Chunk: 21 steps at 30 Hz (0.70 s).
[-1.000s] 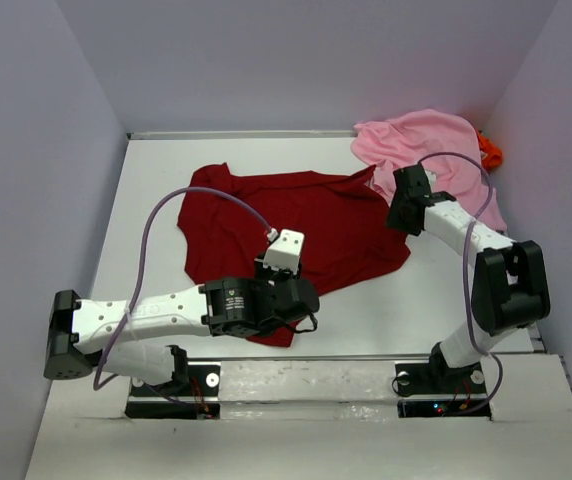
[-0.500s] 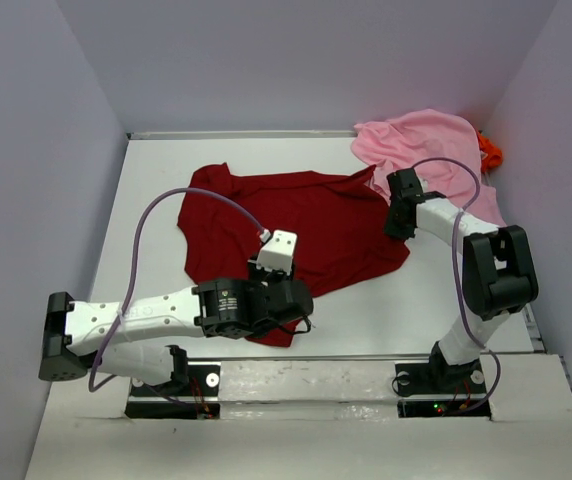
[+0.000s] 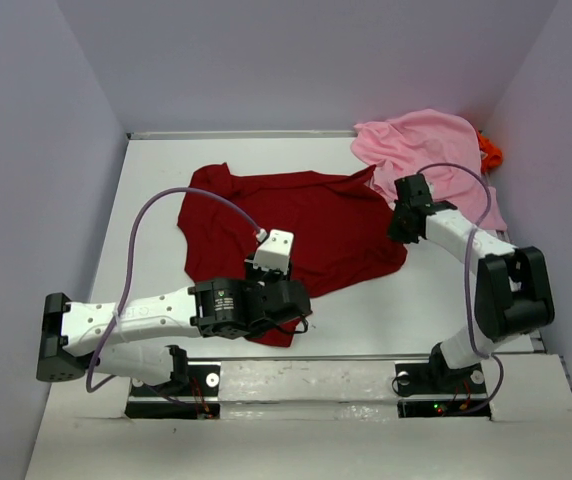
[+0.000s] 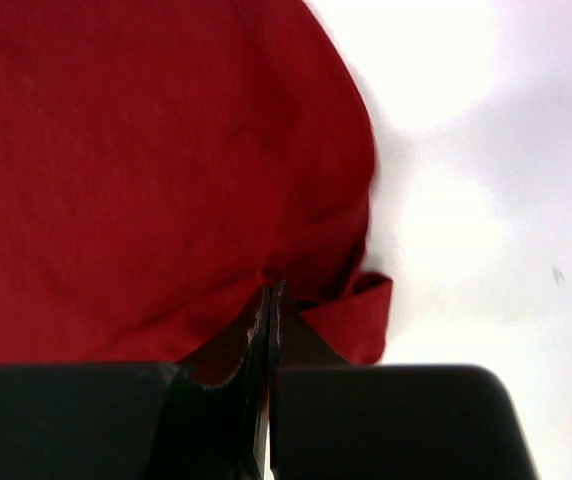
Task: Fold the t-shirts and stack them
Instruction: Flatten the tshirt out, then fold the tshirt
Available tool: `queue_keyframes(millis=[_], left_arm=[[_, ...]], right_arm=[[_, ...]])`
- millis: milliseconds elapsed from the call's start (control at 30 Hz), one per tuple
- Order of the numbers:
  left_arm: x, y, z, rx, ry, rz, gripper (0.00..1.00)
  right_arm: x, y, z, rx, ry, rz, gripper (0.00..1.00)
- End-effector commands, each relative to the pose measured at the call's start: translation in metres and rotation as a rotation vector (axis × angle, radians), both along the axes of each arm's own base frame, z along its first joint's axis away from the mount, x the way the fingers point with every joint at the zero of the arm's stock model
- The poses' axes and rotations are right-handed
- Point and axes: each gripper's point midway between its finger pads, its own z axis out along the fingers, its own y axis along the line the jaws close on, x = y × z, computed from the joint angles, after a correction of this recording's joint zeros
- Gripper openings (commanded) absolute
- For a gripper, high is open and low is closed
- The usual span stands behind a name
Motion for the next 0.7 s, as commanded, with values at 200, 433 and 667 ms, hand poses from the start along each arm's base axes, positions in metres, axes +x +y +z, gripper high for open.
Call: queue_keyframes(millis=[200, 433, 667], left_arm=[[0.004, 0.001, 0.014, -0.052, -0.038, 0.004, 0.47], [0.003, 0.002, 0.021, -0.053, -0.042, -0.032, 0.47], [0.001, -0.001, 0.026, -0.057, -0.033, -0.05, 0.47]], right_arm=[[-0.069, -0.018, 0.083, 0.03, -0.218, -0.015, 0.0], [-0.109, -0.032, 0.132, 0.029, -0.291, -0.024, 0.0], [-0.11, -0.024, 0.137, 0.049, -0.262, 0.022, 0.05]])
